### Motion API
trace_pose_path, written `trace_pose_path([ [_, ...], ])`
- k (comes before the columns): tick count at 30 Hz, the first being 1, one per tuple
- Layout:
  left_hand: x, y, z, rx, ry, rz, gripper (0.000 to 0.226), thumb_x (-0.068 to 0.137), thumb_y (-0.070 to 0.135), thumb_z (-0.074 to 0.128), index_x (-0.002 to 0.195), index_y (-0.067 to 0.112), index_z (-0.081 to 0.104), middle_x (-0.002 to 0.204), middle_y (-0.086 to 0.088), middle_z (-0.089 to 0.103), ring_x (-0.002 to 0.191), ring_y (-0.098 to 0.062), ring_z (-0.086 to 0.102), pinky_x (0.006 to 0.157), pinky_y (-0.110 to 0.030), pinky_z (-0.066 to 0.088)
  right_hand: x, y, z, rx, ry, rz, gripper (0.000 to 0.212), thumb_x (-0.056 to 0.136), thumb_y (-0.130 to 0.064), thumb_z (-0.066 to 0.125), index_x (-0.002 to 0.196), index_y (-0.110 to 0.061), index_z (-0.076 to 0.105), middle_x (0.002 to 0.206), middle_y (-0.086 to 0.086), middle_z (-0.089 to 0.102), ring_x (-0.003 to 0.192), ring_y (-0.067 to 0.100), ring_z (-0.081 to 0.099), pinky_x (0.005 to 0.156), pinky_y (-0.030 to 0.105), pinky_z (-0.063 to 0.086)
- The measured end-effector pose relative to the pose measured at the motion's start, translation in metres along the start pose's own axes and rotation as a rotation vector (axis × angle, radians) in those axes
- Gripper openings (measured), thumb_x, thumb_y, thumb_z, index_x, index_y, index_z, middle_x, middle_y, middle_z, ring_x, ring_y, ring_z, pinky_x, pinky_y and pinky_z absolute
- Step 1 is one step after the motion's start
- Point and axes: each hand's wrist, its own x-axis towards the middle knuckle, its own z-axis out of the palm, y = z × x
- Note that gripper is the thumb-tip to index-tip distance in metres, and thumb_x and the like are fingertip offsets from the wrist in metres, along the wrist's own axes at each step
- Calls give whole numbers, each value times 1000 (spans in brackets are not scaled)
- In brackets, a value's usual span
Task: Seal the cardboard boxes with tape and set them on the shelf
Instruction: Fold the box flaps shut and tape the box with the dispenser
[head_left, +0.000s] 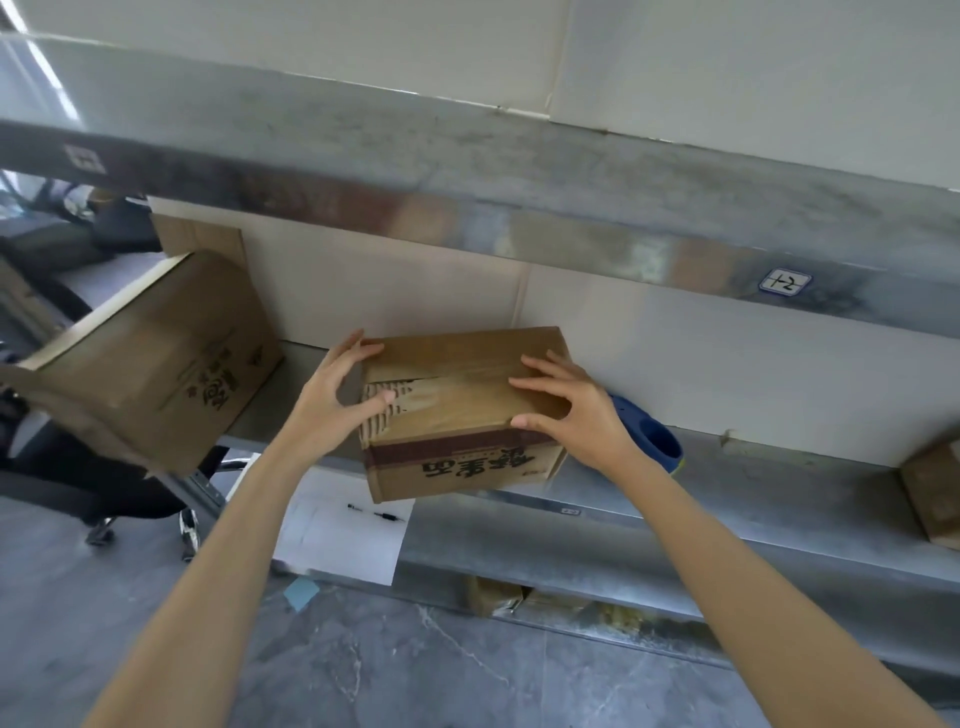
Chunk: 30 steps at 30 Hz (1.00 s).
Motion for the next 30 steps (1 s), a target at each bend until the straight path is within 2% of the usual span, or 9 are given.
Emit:
trace_pose_path([
  [4, -12, -4, -4, -46, -3, -18, 70, 76, 46, 81, 137, 34, 48, 147, 12, 36, 136, -6, 36, 108, -26, 31, 9, -5, -1, -35, -62, -49, 48, 79, -40, 76, 124, -43, 59, 148, -23, 38, 146, 5, 20, 122, 49, 10],
  [6, -18, -4, -4, -46, 51, -30, 67, 76, 35, 84, 133, 29, 49, 136, 6, 40, 129, -11, 42, 107, -27, 36, 14, -7, 2, -56, -84, -69, 48, 81, -38, 74, 125, -44, 57, 150, -21, 35, 148, 8, 18, 122, 49, 7],
  [9, -28, -1, -3, -13, 136, -61, 62, 76, 18, 85, 128, 25, 51, 128, 1, 39, 118, -11, 46, 97, -21, 42, 20, -6, 6, -69, -100, -71, 46, 84, -32, 73, 127, -40, 59, 151, -17, 38, 147, 12, 22, 122, 49, 16],
  [12, -43, 1, 0, 7, 208, -79, 63, 73, 19, 87, 124, 25, 51, 125, 0, 36, 108, 3, 45, 82, -5, 42, 23, -6, 10, -65, -64, -98, 41, 88, -24, 71, 127, -34, 63, 143, -19, 42, 141, 13, 30, 118, 47, 28],
  [15, -61, 1, 4, 22, 286, -89, 62, 71, 23, 88, 121, 27, 51, 123, 1, 35, 104, 8, 43, 79, -3, 40, 30, -9, 15, -114, -42, -132, 39, 90, -20, 68, 128, -30, 63, 146, -8, 45, 140, 15, 32, 118, 44, 28],
  [19, -81, 1, 12, -5, 323, -95, 61, 71, 24, 89, 119, 28, 51, 124, 2, 36, 104, 9, 45, 79, -9, 44, 38, -9, 25, -156, 0, -169, 42, 91, -17, 66, 131, -31, 61, 148, -3, 44, 139, 16, 33, 117, 36, 28],
  [23, -93, 9, 24, -12, 333, -101, 57, 77, 29, 84, 123, 33, 52, 130, 7, 41, 112, -7, 46, 78, -10, 43, 39, -13, 29, -122, -26, -153, 43, 92, -24, 66, 134, -32, 58, 150, -3, 39, 139, 13, 33, 112, 23, 25],
  [27, -99, 21, 41, -67, 372, -150, 48, 85, 31, 77, 124, 44, 52, 131, 16, 51, 118, -9, 52, 92, -32, 50, 29, -21, 24, 32, -103, -71, 36, 98, -31, 57, 134, -31, 57, 150, -6, 38, 131, -1, 33, 107, 15, 26],
  [30, -100, 35, 65, -119, 425, -181, 45, 87, 32, 74, 123, 46, 52, 131, 17, 54, 116, -9, 55, 95, -36, 51, 11, -24, 16, 148, -197, -38, 37, 100, -38, 53, 136, -35, 55, 147, -10, 38, 133, 0, 34, 104, 15, 29],
])
